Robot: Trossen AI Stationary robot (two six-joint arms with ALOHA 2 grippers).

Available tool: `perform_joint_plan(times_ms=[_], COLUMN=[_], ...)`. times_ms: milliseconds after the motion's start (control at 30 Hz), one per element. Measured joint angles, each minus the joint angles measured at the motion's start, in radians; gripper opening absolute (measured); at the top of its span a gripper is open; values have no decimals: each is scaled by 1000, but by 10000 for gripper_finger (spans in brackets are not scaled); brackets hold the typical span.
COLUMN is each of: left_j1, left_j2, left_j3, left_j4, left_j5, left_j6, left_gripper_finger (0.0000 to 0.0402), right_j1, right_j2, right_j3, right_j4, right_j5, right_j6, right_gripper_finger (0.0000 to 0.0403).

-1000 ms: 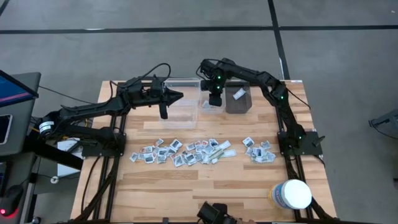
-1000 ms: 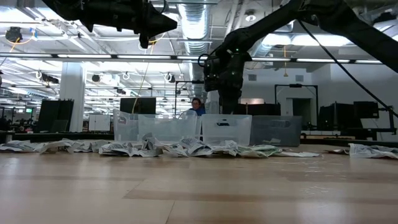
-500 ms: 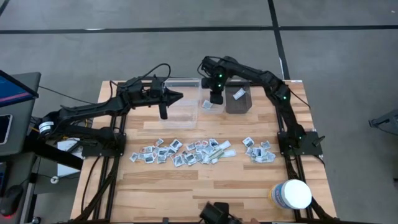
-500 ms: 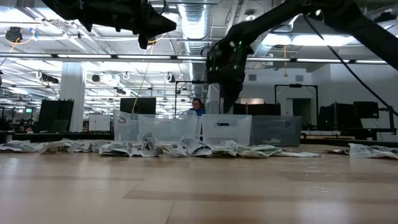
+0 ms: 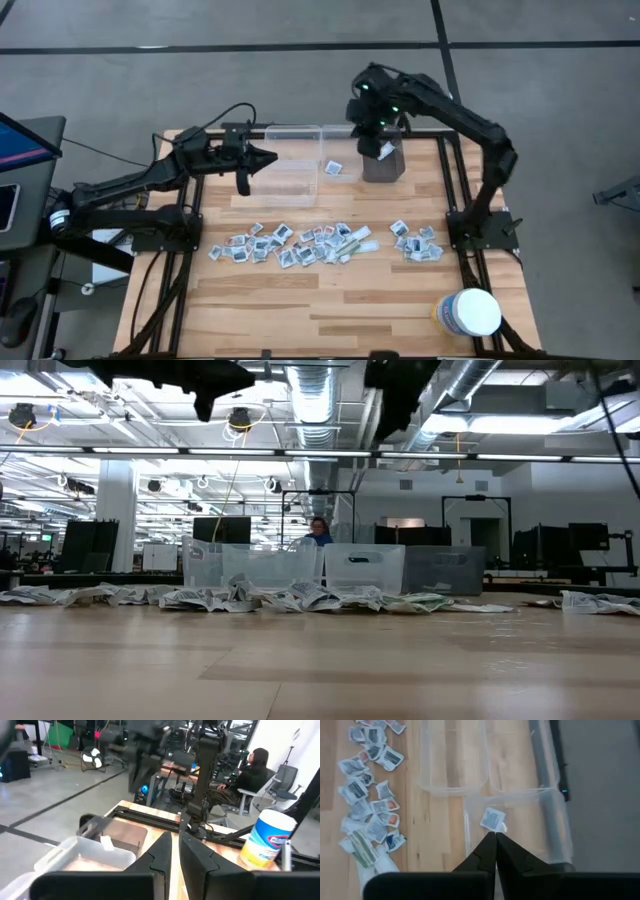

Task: Pick & Place First Aid Supplies
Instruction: Put the ointment pack into the top left transparent bin

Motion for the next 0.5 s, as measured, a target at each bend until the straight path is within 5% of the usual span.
perform_joint_plan(times_ms=[500], left_j1=[-92], left_j2=[-35], left_j3=[-7], left_j4=[-323], left_j5=[-8], left_j6=[-71], left_gripper_finger=[35], right_j1=[201], right_j2=[-377], right_j3=[-507], right_j4=[159], right_j5=[155], right_j6=[297], right_gripper_finger=[1])
